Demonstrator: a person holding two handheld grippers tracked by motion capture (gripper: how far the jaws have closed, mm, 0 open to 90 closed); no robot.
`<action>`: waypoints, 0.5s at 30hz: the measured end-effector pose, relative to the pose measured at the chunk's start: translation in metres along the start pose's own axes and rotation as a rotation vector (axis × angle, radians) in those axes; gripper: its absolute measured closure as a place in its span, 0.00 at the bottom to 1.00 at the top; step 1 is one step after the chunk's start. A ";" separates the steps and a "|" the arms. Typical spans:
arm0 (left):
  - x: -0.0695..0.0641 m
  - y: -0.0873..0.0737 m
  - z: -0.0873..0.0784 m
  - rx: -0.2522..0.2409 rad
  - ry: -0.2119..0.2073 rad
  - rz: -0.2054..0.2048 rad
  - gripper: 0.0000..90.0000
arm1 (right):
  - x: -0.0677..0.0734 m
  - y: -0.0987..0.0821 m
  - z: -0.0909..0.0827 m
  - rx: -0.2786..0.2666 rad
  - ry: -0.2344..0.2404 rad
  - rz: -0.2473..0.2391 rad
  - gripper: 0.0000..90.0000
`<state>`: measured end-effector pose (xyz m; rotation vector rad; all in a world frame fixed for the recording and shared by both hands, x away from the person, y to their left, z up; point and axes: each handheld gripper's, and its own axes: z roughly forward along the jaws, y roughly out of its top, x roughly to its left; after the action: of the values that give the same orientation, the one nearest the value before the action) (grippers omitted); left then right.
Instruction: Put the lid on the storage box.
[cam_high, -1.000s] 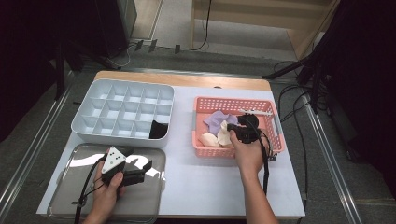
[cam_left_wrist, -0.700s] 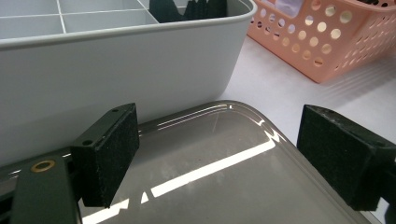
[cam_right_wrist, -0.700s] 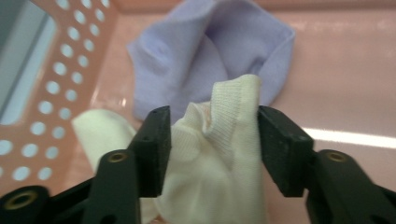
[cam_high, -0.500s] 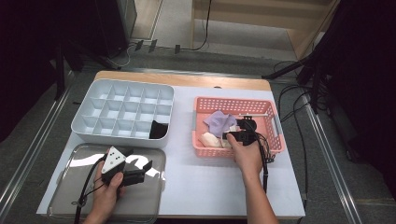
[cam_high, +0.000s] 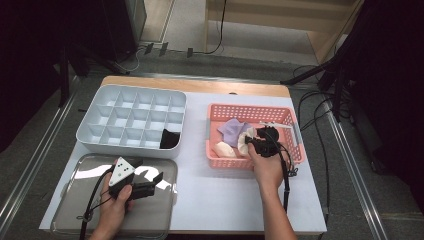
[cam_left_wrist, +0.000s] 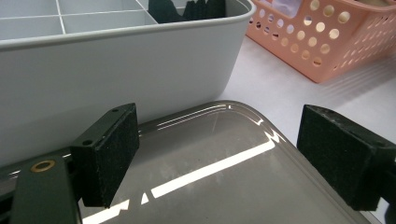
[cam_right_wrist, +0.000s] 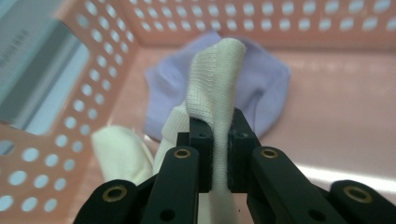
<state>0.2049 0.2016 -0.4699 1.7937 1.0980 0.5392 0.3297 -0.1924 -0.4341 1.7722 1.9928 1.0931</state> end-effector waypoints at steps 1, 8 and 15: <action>0.000 0.000 0.000 0.002 0.001 0.000 0.15 | 0.001 -0.001 -0.002 -0.028 0.002 -0.010 0.93; -0.001 0.000 0.000 -0.003 0.002 -0.001 0.15 | 0.002 -0.013 -0.013 -0.225 0.007 -0.046 0.93; -0.001 0.000 0.000 -0.003 0.002 0.002 0.15 | 0.002 -0.030 -0.018 -0.390 0.019 -0.089 0.93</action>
<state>0.2044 0.2010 -0.4700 1.7919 1.0967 0.5434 0.2961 -0.1964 -0.4414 1.4626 1.7040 1.3610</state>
